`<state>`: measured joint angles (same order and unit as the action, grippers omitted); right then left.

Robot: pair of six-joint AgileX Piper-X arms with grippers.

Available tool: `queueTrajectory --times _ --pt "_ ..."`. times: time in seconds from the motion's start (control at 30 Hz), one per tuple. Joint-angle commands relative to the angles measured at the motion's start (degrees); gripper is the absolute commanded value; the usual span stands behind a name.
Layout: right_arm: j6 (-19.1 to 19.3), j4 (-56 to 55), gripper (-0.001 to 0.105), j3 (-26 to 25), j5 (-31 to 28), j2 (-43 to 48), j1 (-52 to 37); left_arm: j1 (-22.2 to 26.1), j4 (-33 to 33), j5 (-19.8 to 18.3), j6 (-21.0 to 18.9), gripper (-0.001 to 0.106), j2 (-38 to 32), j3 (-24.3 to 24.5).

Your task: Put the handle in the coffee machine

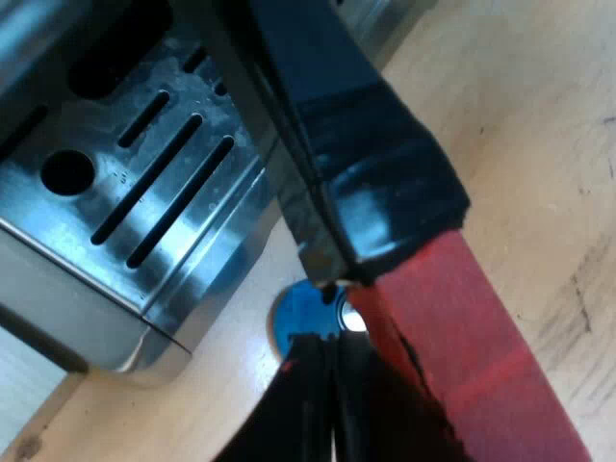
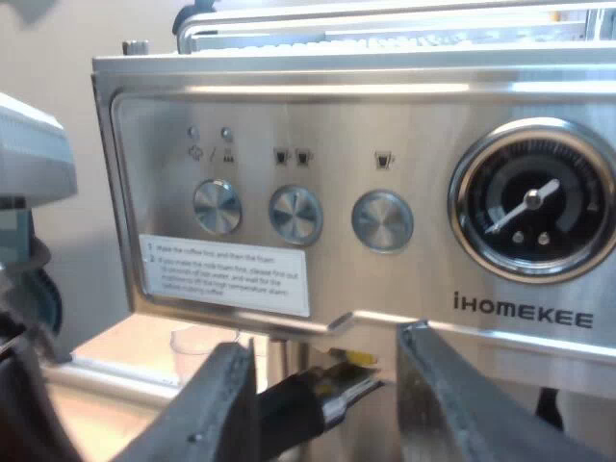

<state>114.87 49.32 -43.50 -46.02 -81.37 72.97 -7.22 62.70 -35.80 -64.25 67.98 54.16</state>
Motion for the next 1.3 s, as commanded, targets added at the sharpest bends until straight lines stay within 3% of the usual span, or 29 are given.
queueTrajectory --times 0.03,0.2,0.33,0.47,0.57,0.8,0.93,1.07,1.3 --pt "-4.1 -15.8 0.033 -0.1 3.5 7.3 0.0 -3.4 -0.4 -6.1 -1.9 0.0 -0.7 0.0" --pt "-7.3 -29.4 0.033 -0.1 5.1 14.8 0.0 -5.1 -1.4 -6.1 -4.4 0.0 -0.7 0.0" --pt "-11.8 -38.9 0.033 -0.1 6.9 20.0 0.0 -6.6 -3.4 -6.1 -8.8 0.0 -0.7 0.0" --pt "-14.5 -49.3 0.033 -0.2 10.9 25.1 0.0 -9.8 -3.5 -5.3 -9.5 0.0 -0.7 0.0" --pt "-14.9 -52.3 0.033 -0.2 11.5 27.4 0.0 -13.0 -4.5 -2.2 -11.3 0.0 -0.7 0.0" --pt "-16.2 -56.0 0.033 -0.2 11.7 30.9 -0.1 -18.5 -8.8 -0.7 -18.6 0.0 -1.2 0.0" --pt "-16.2 -58.7 0.033 -0.2 11.6 31.5 -0.1 -22.0 -11.0 3.8 -21.6 0.0 -1.9 0.0" --pt "-16.2 -58.7 0.033 -0.2 11.2 31.5 -0.1 -24.3 -11.3 4.3 -24.4 0.0 -2.2 0.0" --pt "-16.2 -58.7 0.033 -0.2 9.9 31.5 -0.1 -26.8 -13.7 4.3 -25.8 0.0 -2.2 0.0"
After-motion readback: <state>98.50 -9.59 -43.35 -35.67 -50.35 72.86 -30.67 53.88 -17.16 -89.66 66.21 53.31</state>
